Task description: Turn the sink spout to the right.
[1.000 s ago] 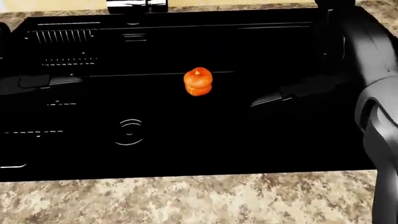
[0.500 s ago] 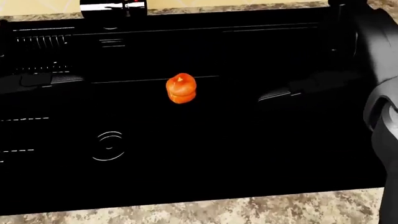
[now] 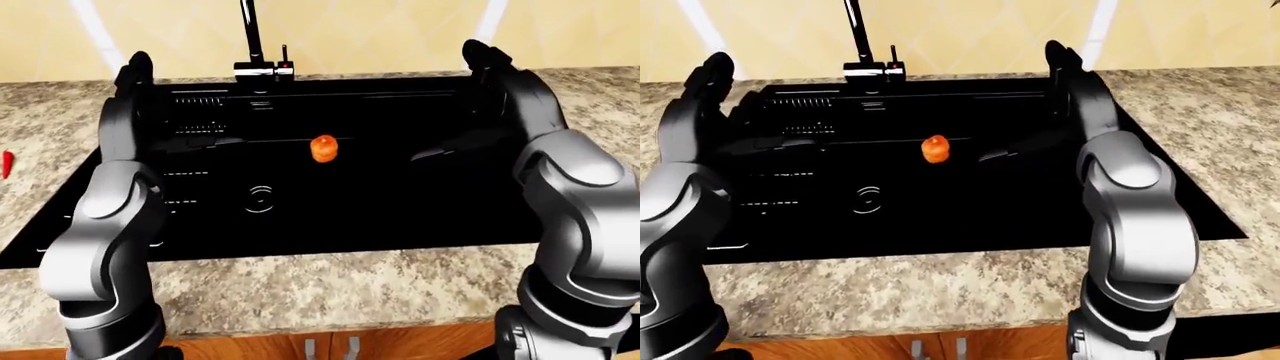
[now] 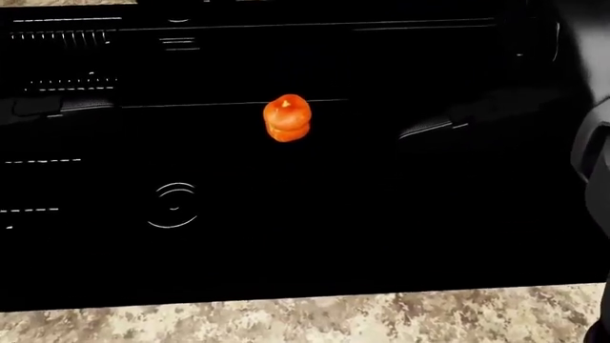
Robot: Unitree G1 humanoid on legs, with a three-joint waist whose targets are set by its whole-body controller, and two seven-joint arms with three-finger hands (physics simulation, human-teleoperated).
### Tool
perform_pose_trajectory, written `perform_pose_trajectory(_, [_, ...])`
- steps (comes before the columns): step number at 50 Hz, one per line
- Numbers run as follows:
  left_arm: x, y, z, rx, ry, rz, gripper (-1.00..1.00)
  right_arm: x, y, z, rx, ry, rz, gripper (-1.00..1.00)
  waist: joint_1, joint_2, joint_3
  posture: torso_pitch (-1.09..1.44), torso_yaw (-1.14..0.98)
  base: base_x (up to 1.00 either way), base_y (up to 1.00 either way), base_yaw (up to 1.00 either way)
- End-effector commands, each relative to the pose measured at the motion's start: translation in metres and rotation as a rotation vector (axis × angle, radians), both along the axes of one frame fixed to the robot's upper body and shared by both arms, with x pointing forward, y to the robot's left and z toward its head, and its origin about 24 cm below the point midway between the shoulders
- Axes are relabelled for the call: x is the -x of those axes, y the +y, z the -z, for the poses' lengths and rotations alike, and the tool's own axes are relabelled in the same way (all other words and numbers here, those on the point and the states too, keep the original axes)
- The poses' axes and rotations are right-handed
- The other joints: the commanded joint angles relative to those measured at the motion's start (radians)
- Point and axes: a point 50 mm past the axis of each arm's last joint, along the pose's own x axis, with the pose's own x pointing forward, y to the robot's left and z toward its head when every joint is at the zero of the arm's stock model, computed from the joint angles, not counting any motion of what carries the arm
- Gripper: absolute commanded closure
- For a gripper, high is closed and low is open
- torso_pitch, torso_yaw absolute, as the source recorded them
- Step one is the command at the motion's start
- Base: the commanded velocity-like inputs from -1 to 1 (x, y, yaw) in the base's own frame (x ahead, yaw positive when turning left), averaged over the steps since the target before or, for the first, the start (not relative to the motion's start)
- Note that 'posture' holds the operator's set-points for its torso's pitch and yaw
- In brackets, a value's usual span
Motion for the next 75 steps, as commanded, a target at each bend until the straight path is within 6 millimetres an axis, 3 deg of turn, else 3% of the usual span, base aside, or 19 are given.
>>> perform_pose_trajectory(1, [0.004, -0.002, -0.016, -0.013, -0.083, 0.004, -1.00, 0.005, -0.001, -0.017, 0.013, -0.084, 0.006, -1.00, 0.003, 0.004, -0.023, -0.02, 0.00, 0.00, 0.00, 0.00])
perform_pose_trajectory(42, [0.009, -0.003, -0.017, -0.016, -0.082, 0.008, -1.00, 0.008, -0.001, -0.023, 0.027, -0.093, 0.007, -1.00, 0.007, 0.003, -0.146, -0.20, 0.00, 0.00, 0.00, 0.00])
perform_pose_trajectory(75, [0.007, -0.004, -0.019, -0.021, -0.079, 0.006, -1.00, 0.008, 0.000, -0.029, 0.037, -0.100, 0.004, -1.00, 0.014, 0.005, -0.309, -0.40, 0.00, 0.00, 0.00, 0.00])
